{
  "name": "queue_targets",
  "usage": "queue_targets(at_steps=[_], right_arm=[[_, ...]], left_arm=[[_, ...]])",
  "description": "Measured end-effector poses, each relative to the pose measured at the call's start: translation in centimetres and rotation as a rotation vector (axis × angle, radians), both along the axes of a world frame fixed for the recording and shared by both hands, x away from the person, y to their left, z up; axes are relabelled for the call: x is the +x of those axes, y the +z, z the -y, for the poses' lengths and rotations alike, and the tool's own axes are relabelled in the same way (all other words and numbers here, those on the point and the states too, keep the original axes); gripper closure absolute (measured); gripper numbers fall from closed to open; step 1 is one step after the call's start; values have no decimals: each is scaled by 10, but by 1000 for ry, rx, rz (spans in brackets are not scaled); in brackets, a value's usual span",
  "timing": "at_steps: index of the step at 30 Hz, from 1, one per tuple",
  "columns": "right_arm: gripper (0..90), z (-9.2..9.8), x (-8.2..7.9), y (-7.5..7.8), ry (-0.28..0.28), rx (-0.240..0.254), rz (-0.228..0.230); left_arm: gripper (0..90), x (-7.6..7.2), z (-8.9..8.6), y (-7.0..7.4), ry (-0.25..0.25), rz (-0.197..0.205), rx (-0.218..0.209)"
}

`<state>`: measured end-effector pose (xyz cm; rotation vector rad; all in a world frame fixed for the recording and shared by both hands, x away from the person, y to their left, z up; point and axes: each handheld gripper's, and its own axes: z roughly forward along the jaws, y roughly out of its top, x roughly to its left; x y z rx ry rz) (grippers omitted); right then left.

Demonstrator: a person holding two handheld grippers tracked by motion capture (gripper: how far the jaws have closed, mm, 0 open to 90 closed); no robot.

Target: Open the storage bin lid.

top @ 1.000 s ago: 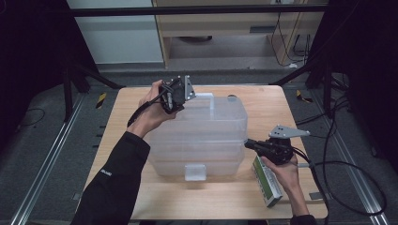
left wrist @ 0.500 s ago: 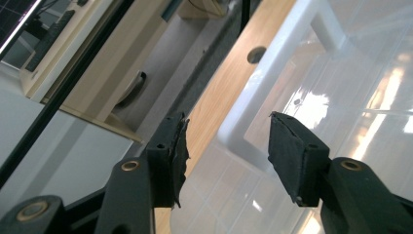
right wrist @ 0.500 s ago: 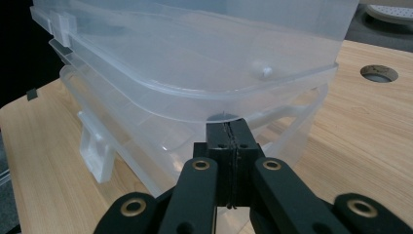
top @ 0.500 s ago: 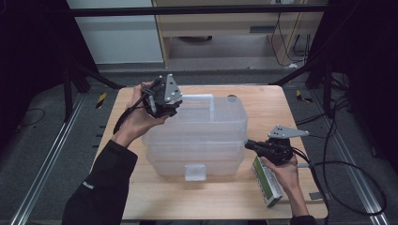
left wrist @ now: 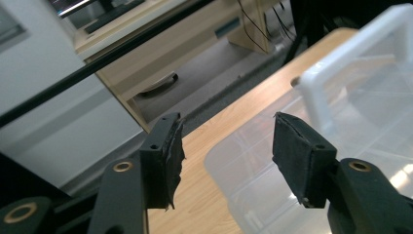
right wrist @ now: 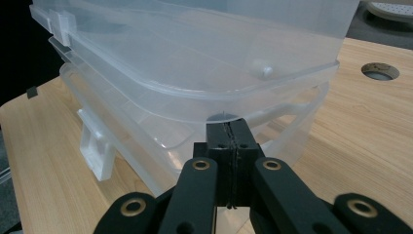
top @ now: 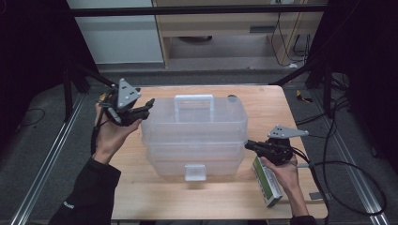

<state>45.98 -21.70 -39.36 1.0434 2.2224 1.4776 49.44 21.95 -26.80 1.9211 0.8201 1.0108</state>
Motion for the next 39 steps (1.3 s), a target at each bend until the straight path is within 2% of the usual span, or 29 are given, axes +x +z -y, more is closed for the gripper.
queue_targets(at_steps=[2, 6, 9, 13, 16, 20, 25, 26, 29, 31, 39], right_arm=[[900, 0, 0, 0, 1, -1, 0], [900, 0, 0, 0, 4, -2, -6], [900, 0, 0, 0, 5, -3, -8], [900, 0, 1, 1, 6, -13, -14], [900, -2, 0, 3, 2, -32, -12], [900, -2, 1, 3, 2, -28, -19], [900, -1, 0, 2, -1, -25, -19], [900, -1, 0, 1, -2, -21, -18], [900, -1, 0, 1, 2, -18, -16], [900, -1, 1, 0, 0, -18, -13], [900, -2, 1, -3, 6, -40, -13]], left_arm=[[441, -6, -13, -4, 38, -2, -80], [445, -18, -34, -14, 100, 24, -171], [445, -26, -45, -23, 141, 35, -192], [456, -36, -61, -42, 179, 22, -240], [482, -43, -68, -57, 180, 4, -281], [511, -50, -74, -77, 194, -12, -315], [560, -57, -73, -100, 194, -42, -307], [569, -56, -72, -103, 189, -59, -290], [589, -55, -69, -109, 167, -83, -311], [601, -55, -66, -113, 152, -93, -289], [715, -58, -60, -126, 78, -139, -277]])
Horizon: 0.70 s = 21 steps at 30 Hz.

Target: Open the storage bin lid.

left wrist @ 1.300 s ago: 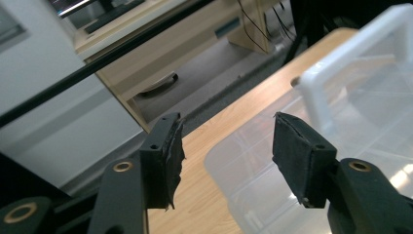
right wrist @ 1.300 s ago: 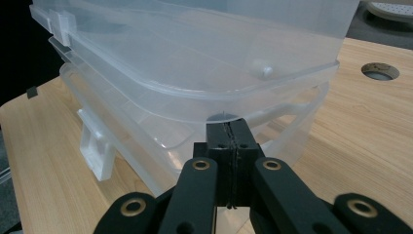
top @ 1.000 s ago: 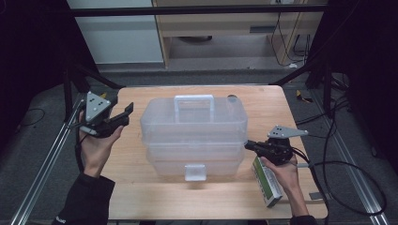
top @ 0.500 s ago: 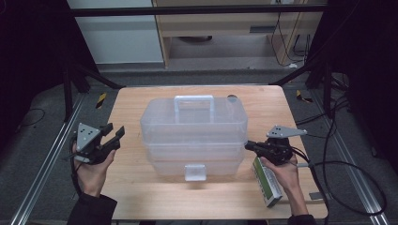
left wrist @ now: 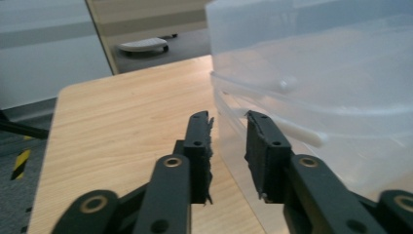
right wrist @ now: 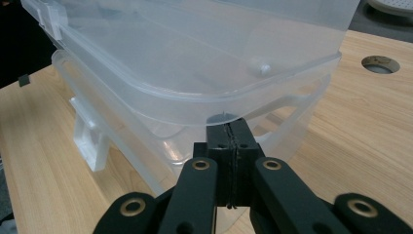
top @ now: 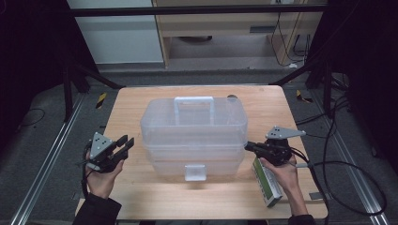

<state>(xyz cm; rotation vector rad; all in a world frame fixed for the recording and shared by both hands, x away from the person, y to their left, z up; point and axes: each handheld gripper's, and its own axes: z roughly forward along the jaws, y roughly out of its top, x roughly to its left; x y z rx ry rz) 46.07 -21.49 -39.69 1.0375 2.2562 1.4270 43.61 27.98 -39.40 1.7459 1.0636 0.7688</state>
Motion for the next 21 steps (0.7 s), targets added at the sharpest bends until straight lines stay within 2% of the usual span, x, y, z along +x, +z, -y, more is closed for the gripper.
queue_targets(at_steps=[2, 6, 9, 12, 14, 21], right_arm=[[900, 0, 0, 0, -1, -1, 2], [900, -1, -1, 0, -5, -2, 6], [900, -1, -1, 0, -7, -1, 8], [900, -1, -1, 0, -9, -2, 10], [900, -1, -1, 0, -9, -2, 11], [900, 0, -1, 1, -13, 15, 18]], left_arm=[[746, -1, 2, -2, -22, -10, 7], [808, -1, 8, -6, -102, -31, 1], [843, -2, 14, -6, -158, -33, 18], [866, -3, 18, -5, -166, -44, 23], [874, -2, 20, -5, -182, -51, 10], [870, -1, 22, -4, -202, -40, 2]])
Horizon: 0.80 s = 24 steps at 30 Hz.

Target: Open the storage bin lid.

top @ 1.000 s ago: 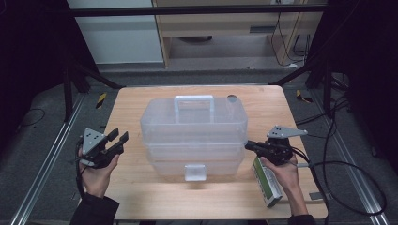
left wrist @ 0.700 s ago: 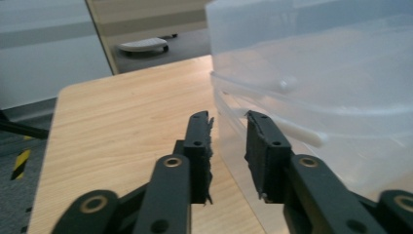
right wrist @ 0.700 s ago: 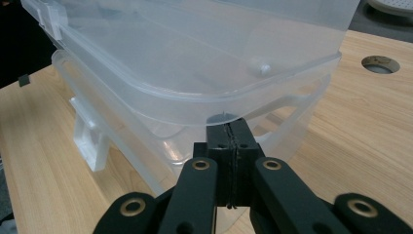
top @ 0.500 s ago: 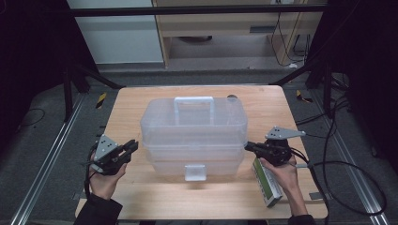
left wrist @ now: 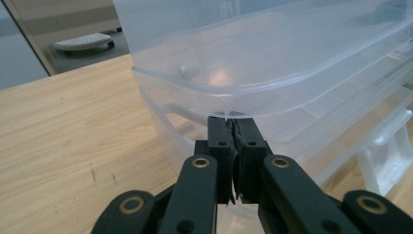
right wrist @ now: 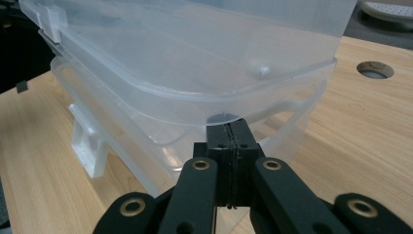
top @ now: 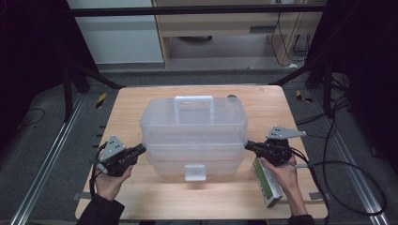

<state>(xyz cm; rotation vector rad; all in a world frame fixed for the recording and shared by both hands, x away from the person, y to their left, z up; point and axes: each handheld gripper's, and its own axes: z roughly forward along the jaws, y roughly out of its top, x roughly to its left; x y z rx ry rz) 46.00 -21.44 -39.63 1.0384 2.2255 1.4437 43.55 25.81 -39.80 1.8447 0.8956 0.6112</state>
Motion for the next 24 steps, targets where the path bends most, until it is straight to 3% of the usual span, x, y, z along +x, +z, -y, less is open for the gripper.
queue_targets(at_steps=[24], right_arm=[[900, 5, 10, 18, -5, 43, 44]], left_arm=[[849, 16, 3, 19, 20, 44, 3]])
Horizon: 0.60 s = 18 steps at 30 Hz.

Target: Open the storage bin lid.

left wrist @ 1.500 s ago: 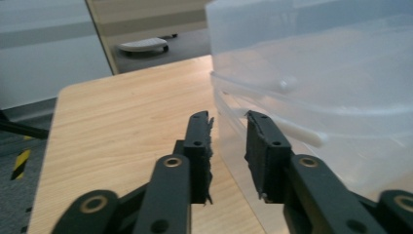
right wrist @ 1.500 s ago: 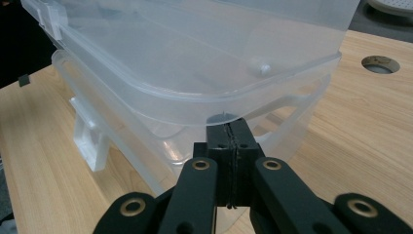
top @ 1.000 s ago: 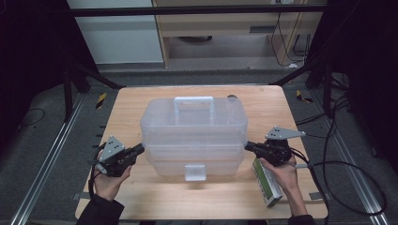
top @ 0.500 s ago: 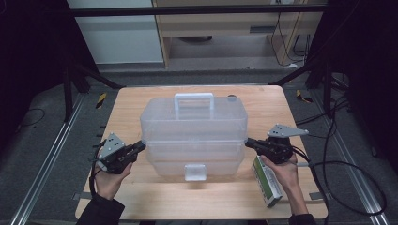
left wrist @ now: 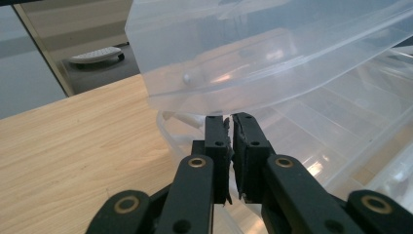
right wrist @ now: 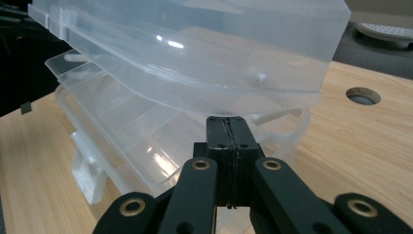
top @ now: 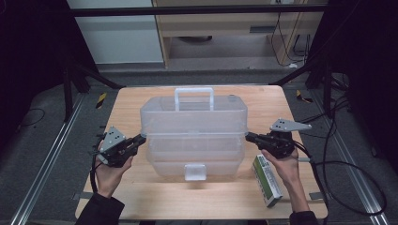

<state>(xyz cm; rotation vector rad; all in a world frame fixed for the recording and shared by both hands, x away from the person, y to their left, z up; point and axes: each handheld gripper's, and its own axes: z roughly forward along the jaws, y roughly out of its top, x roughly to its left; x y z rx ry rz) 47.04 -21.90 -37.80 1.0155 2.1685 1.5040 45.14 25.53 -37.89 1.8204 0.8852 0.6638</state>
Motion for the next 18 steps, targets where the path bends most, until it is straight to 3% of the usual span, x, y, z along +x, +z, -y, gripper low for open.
queue_targets(at_steps=[18], right_arm=[[900, 0, 3, 3, -2, 19, 22]], left_arm=[[829, 5, 0, 2, 18, 11, -10]])
